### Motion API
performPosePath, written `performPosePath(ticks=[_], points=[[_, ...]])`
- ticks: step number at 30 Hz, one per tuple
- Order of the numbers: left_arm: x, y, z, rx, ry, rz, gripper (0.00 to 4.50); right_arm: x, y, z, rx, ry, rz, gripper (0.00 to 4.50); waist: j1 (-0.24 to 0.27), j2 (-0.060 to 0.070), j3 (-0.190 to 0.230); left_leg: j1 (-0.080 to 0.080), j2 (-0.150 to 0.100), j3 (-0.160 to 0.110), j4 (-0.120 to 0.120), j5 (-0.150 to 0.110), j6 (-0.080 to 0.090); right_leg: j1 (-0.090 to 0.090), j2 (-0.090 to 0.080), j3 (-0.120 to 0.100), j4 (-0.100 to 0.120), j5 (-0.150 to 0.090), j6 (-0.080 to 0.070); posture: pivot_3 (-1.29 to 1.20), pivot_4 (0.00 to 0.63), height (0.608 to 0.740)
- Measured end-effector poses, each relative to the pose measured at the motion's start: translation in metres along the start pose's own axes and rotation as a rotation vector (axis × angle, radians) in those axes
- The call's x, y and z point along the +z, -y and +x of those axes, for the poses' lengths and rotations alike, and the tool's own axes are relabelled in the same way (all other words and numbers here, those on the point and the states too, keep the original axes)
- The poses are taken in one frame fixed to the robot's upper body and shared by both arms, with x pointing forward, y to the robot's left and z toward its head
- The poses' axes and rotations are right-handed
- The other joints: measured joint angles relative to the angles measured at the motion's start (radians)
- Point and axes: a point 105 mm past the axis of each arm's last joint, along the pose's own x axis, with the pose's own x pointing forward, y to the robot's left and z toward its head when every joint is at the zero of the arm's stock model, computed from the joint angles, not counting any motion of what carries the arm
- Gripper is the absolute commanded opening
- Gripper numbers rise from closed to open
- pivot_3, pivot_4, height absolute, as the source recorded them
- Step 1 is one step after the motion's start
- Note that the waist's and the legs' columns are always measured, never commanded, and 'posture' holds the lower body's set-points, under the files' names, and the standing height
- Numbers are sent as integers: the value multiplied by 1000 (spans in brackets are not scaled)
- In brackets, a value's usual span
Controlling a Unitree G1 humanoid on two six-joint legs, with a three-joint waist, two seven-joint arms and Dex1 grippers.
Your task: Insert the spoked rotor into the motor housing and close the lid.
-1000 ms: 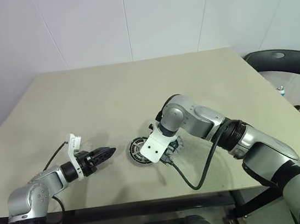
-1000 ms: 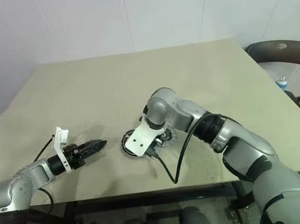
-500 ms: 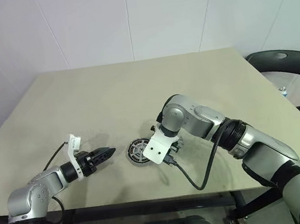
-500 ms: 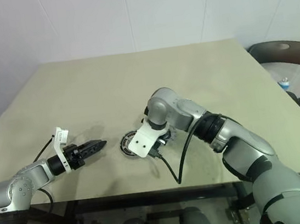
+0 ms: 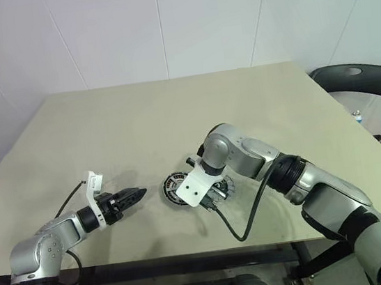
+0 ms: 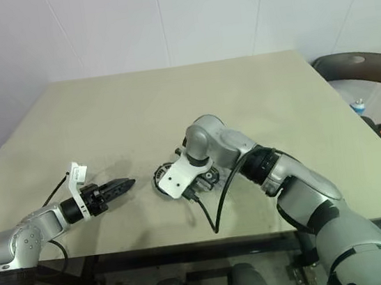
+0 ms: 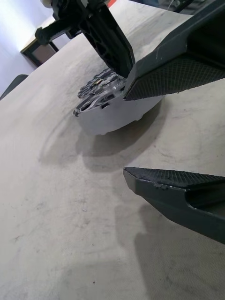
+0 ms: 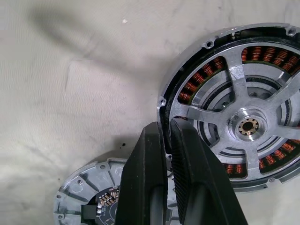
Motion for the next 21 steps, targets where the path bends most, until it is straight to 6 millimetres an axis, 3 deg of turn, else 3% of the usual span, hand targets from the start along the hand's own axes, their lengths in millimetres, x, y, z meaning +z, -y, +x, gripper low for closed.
performPosePath(ticks=[6, 12, 19, 21], points=[[2, -2, 4, -3, 3, -7, 2426, -2, -8, -7, 73, -7, 181, 86, 5, 0, 0, 0, -1, 0, 0, 0, 1, 1, -1, 0, -2, 0, 0, 0, 0, 740], [1, -2, 7, -7, 3, -11, 2426, 1, -3, -5, 48, -11, 165, 86, -1, 0, 0, 0, -1, 0, 0, 0, 0, 0, 0, 0, -2, 0, 0, 0, 0, 740], [0, -3, 6, -5, 1, -13, 2426, 2, 1, -4, 12, -11, 26, 2166, -2, 0, 0, 1, 0, 0, 0, 0, 0, 1, 0, 0, -1, 0, 0, 0, 0, 740], [0, -4, 4, 4, 4, -15, 2426, 1, 1, -4, 7, -19, -17, 2166, -2, 0, 0, 1, -1, 0, 0, 0, 0, 2, -1, 0, -2, 0, 0, 0, 0, 740]])
